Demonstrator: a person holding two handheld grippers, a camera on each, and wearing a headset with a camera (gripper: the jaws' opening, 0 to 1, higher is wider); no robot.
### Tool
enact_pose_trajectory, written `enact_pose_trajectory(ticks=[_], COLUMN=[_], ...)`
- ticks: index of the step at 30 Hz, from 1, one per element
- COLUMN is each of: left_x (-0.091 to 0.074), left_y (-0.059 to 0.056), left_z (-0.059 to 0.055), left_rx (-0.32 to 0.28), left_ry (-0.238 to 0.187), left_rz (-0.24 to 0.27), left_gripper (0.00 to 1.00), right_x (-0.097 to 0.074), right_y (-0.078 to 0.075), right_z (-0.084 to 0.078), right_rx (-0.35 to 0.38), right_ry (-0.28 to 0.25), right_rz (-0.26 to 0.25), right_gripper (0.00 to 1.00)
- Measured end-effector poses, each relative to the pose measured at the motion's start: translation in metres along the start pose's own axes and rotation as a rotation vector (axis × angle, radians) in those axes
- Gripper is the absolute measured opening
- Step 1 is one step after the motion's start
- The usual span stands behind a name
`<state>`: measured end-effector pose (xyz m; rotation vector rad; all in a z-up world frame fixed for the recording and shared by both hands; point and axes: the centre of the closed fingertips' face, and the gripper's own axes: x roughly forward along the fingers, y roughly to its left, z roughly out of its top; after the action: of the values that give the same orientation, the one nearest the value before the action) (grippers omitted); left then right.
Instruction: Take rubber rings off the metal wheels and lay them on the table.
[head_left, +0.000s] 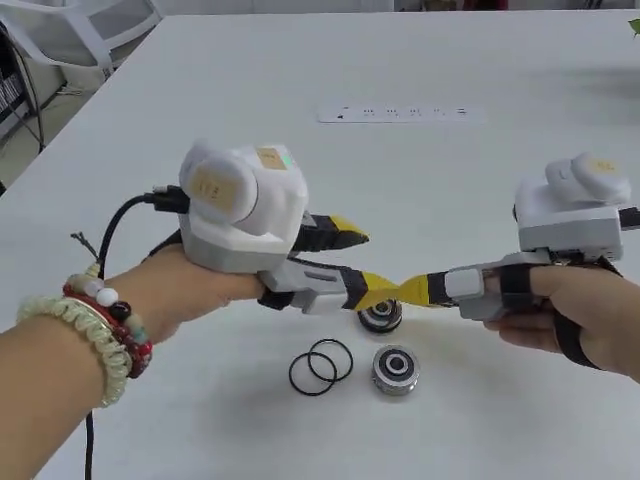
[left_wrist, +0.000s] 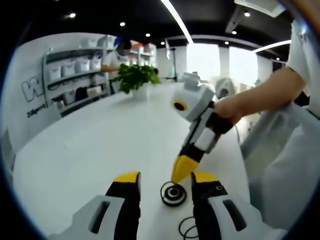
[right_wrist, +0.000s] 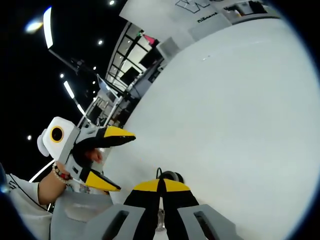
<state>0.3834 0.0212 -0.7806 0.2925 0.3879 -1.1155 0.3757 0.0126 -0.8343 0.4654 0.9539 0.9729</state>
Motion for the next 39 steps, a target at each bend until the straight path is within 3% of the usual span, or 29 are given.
enact_pose_trajectory(ticks=[11, 20, 27, 33, 39], left_x=[-0.053, -0.108, -0.151, -0.170, -0.177], left_y=[-0.001, 0.003, 0.003, -0.010, -0.020], left_z=[0.026, 0.027, 0.011, -0.011, -0.030], left_rx=[0.032, 0.041, -0.007, -0.050, -0.091], left_ry=[-0.040, -0.050, -0.043, -0.032, -0.022], left_rz=[0.016, 0.100, 0.213, 0.263, 0.287], left_gripper=[0.63, 0.68, 0.76, 0.83, 0.86], right_x=[-0.004, -0.008, -0.007, -0.004, -0.001], right_y=[0.009, 0.022, 0.039, 0.056, 0.068], right_z=[0.010, 0.023, 0.028, 0.028, 0.025], right_rx=[-0.014, -0.031, -0.062, -0.097, -0.125], right_ry=[-0.030, -0.069, -0.078, -0.072, -0.056], right_rz=[0.016, 0.045, 0.086, 0.128, 0.155], right_gripper=[0.00, 0.00, 0.00, 0.00, 0.00])
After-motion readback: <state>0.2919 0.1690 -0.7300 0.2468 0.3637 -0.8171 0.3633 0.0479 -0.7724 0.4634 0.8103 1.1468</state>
